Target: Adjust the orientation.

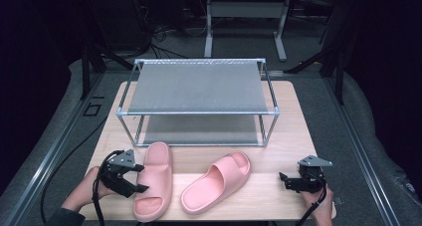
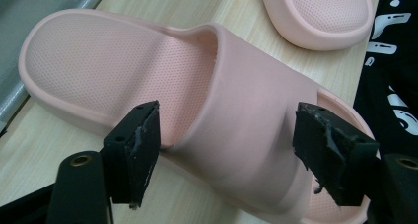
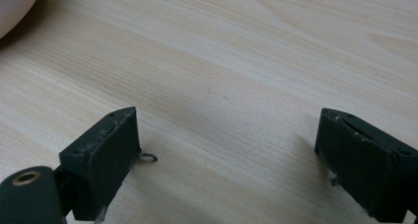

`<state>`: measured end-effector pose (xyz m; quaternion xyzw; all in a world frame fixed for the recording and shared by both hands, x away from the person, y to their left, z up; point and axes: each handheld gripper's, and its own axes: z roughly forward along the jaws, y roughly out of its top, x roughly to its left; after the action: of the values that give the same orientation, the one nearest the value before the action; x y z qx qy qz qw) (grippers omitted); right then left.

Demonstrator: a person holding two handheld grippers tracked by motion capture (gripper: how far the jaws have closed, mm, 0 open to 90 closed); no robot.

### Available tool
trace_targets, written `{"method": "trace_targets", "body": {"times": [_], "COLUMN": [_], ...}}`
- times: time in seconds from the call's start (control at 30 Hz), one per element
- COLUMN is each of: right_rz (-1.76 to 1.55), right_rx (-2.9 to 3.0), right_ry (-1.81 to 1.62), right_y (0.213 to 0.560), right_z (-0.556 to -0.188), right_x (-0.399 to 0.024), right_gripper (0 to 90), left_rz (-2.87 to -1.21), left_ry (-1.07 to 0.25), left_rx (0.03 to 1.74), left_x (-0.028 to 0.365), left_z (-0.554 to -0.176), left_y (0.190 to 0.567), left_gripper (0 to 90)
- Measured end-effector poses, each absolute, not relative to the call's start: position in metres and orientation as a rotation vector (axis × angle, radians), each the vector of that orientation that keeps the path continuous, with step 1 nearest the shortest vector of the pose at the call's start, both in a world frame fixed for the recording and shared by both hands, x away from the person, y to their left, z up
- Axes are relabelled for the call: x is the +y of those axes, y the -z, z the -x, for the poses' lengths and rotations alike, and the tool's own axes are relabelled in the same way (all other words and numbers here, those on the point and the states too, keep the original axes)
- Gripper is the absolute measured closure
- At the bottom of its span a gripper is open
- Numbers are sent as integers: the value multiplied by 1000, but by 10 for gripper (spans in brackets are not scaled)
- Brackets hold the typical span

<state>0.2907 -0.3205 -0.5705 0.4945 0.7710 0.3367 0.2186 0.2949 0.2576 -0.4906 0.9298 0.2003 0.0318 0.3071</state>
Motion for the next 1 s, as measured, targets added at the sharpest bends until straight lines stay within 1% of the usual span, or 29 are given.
{"method": "trace_targets", "body": {"times": [0.13, 0.33, 0.43, 0.47, 0.57, 0.8, 0.87, 0.93, 1.0], "right_rz": [-1372, -1373, -1370, -1373, -1371, -1376, -1376, -1376, -1376], "right_rx": [2148, 2147, 2131, 2147, 2130, 2130, 2129, 2130, 2130], "right_ry": [-926, -927, -935, -927, -935, -928, -929, -929, -929], "right_y": [570, 570, 571, 570, 571, 570, 570, 570, 570], "right_z": [-290, -290, -291, -290, -291, -290, -290, -290, -290], "right_x": [-321, -321, -321, -321, -321, -321, -321, -321, -321], "right_gripper": [99, 102, 103, 104, 105, 113, 113, 113, 114], "left_rz": [-2462, -2426, -2405, -2397, -2395, -2342, -2329, -2340, -2378], "left_ry": [-85, -113, -128, -138, -152, -167, -191, -190, -190], "left_rx": [551, 630, 685, 710, 739, 870, 900, 889, 813], "left_x": [259, 264, 266, 266, 267, 268, 267, 267, 267], "left_z": [-294, -287, -282, -279, -275, -269, -270, -270, -271], "left_y": [490, 491, 490, 488, 487, 486, 486, 485, 484], "left_gripper": [302, 321, 352, 393, 442, 490, 491, 488, 479]}}
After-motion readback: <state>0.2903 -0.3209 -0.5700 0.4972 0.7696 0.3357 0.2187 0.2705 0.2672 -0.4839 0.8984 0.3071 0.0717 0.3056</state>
